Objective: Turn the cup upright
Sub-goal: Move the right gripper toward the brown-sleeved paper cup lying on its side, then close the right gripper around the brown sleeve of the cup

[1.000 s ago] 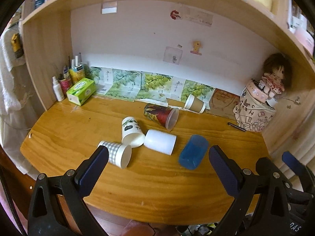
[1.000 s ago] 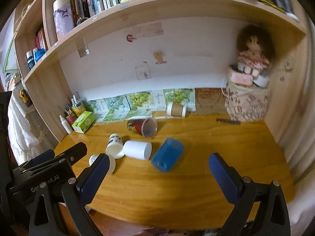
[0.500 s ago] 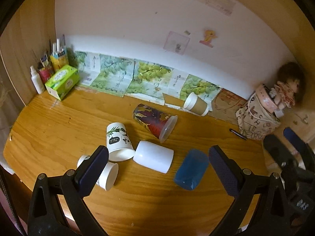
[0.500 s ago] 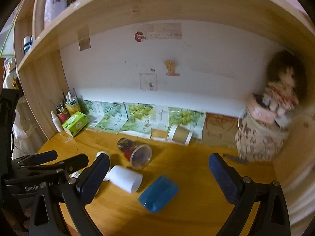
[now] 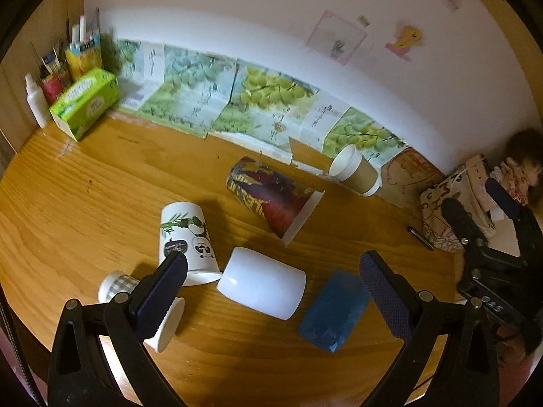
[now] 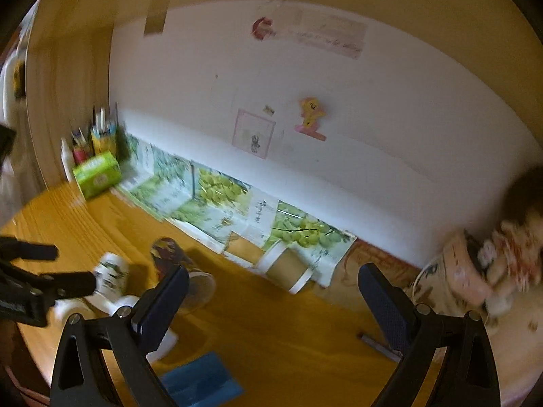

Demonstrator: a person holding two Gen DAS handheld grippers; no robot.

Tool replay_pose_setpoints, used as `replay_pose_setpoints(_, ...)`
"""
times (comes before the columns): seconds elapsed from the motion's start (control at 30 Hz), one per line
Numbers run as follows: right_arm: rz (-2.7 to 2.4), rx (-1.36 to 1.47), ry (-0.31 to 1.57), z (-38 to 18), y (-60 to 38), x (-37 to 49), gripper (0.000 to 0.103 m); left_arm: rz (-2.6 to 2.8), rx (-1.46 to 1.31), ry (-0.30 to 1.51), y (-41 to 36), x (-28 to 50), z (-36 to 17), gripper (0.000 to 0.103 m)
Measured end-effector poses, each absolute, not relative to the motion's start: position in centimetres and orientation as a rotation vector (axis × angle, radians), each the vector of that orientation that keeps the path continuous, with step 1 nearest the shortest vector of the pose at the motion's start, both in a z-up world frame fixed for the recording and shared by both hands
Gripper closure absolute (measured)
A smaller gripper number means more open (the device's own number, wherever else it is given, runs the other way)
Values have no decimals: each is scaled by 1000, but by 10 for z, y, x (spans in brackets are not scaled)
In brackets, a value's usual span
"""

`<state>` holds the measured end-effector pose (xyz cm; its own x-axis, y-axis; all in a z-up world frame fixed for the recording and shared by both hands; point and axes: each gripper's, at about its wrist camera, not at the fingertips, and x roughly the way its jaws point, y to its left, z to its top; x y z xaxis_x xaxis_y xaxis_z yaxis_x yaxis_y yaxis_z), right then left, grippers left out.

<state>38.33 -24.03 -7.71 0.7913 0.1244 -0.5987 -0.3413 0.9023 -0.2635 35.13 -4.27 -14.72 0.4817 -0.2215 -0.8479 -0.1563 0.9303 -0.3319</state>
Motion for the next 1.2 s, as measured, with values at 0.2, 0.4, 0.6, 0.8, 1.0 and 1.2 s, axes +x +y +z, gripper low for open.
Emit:
replay_pose_setpoints(0.2, 270, -478, 647, -108, -239, 423, 3, -61, -401, 1118, -45, 366, -163, 2)
replay_pose_setpoints(0.4, 289, -569, 683, -144, -235, 458, 3, -118, -422, 1140, -51, 375, -172, 2)
replay_pose_setpoints(0.6, 319, -608, 725, -176, -232, 483, 5, -192, -421, 1110, -58, 385, -173, 2)
replay_pose_setpoints(0.8, 346, -618, 771, -201, -231, 507, 7, -257, -395, 1087, -67, 402, -175, 2)
replay_pose_setpoints(1.0, 347, -606, 809, -216, -233, 527, 9, -323, -411, 1064, -77, 418, -179, 2)
replay_pose_setpoints(1.2, 348, -583, 865, -229, -237, 545, 11, -377, -388, 1046, -90, 428, -183, 2)
